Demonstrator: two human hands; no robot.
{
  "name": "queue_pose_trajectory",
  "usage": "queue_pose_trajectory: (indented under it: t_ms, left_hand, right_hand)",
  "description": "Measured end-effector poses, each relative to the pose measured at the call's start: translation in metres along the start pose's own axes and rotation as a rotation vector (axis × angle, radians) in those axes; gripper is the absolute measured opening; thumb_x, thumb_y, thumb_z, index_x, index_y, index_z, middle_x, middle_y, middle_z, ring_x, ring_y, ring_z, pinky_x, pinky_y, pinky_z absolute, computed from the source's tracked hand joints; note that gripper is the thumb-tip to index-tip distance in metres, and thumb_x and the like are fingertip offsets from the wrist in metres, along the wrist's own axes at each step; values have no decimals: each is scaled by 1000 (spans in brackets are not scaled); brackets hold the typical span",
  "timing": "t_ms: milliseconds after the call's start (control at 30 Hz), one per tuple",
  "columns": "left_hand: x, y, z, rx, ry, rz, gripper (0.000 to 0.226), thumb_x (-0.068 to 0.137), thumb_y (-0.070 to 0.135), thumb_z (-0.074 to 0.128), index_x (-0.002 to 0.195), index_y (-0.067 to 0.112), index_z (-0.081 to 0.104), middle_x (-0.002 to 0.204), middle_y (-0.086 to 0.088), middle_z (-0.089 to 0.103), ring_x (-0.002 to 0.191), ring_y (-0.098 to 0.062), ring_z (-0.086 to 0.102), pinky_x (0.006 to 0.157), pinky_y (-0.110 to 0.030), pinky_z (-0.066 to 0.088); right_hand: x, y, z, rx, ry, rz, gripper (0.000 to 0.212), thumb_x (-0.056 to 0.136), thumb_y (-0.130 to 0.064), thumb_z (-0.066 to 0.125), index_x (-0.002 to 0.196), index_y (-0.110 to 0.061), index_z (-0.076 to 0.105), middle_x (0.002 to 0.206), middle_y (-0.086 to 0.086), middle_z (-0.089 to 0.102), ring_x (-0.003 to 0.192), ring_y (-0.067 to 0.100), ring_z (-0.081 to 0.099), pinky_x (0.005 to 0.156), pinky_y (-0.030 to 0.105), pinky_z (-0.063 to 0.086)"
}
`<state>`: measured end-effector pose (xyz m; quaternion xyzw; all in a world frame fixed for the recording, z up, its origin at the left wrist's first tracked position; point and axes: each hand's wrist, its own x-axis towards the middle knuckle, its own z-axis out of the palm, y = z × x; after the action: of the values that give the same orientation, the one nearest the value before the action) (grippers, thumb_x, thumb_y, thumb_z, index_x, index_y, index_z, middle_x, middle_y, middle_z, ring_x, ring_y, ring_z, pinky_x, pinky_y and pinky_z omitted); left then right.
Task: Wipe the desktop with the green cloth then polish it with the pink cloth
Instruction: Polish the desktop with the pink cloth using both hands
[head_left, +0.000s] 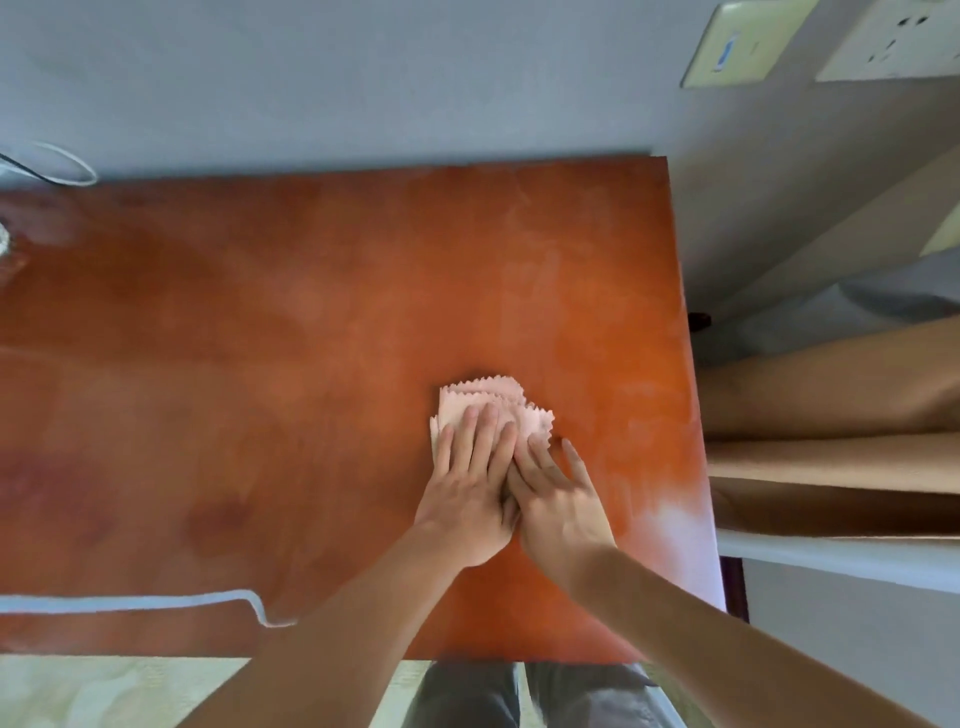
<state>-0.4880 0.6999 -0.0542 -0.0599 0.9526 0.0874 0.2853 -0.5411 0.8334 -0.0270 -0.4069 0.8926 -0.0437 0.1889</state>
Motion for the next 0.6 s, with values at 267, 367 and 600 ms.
queue_pose_trajectory:
  t_ms: [267,367,600]
  left_hand:
    - [19,-7,-13,4,0,-43,69,92,47,-8,136,15,-51,146,-10,-57,138,-30,-50,115,-50,-31]
    - [53,-26,-33,28,30,-46,71,93,47,-2,134,17,-51,145,-9,-58,137,-29,-52,112,-48,-35]
    - [123,-69,-77,66,72,22,74,101,43,17,145,17,-37,150,-6,-50,143,-28,-44,115,-46,-30]
  right_hand:
    - [31,16,-2,-45,-16,-61,56,72,-25,83,124,-9,70,134,9,63,129,27,56,104,51,47]
    - [68,22,-10,-46,-58,-70,58,95,-25,57,149,-8,44,157,10,36,148,26,28,122,52,18]
    - [141,39,-28,-9,8,-12,59,105,-24,32,159,-12,13,167,5,7,154,22,3,122,49,-6]
